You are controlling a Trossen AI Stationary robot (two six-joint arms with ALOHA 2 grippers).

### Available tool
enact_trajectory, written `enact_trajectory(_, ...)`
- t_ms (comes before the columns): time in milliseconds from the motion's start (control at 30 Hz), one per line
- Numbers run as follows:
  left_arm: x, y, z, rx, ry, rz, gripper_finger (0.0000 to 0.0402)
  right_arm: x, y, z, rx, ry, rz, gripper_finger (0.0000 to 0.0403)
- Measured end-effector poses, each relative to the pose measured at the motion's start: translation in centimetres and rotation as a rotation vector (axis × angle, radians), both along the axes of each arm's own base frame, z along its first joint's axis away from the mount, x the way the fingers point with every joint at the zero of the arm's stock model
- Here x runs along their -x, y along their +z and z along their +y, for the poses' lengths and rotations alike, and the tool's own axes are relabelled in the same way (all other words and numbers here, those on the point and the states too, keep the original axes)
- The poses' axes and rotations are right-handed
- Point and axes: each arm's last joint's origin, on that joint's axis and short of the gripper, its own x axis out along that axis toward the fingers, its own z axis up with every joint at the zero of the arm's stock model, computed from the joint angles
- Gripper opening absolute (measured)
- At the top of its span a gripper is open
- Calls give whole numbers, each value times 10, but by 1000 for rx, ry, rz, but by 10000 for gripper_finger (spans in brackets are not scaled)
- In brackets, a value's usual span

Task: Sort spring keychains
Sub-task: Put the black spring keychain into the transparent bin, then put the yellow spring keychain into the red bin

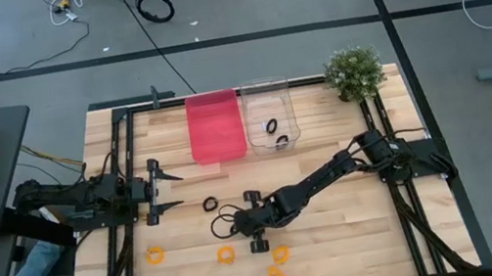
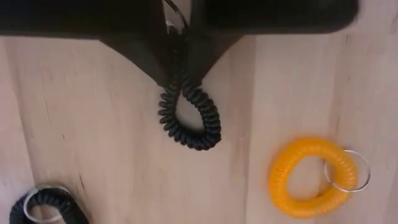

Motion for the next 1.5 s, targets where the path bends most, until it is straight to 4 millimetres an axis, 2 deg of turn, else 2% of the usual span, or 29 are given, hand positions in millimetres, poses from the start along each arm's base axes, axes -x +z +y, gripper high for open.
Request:
enact_trajectory(233, 0, 0, 0, 0, 0, 0, 298, -1, 3, 1, 7, 12, -27, 10)
enact_trajectory(400, 0, 0, 0, 0, 0, 0, 298, 1, 16, 0, 31, 10, -56, 10)
enact_trajectory(667, 0, 0, 0, 0, 0, 0, 298, 4, 75, -11, 164, -64, -243, 5)
enact_trajectory(800, 0, 0, 0, 0, 0, 0, 298, 8, 116, -24, 209, -112, -363, 5)
enact_trajectory(1000, 0, 0, 0, 0, 0, 0, 298, 20, 171, -54, 220, -225, -511, 3)
enact_trajectory(1100, 0, 0, 0, 0, 0, 0, 298, 25, 192, -72, 236, -325, -580, 3)
enact_trajectory(1267, 0, 0, 0, 0, 0, 0, 298, 34, 216, -95, 225, -403, -656, 2)
enact_trajectory(1500, 0, 0, 0, 0, 0, 0, 298, 29, 217, -109, 198, -438, -684, 1)
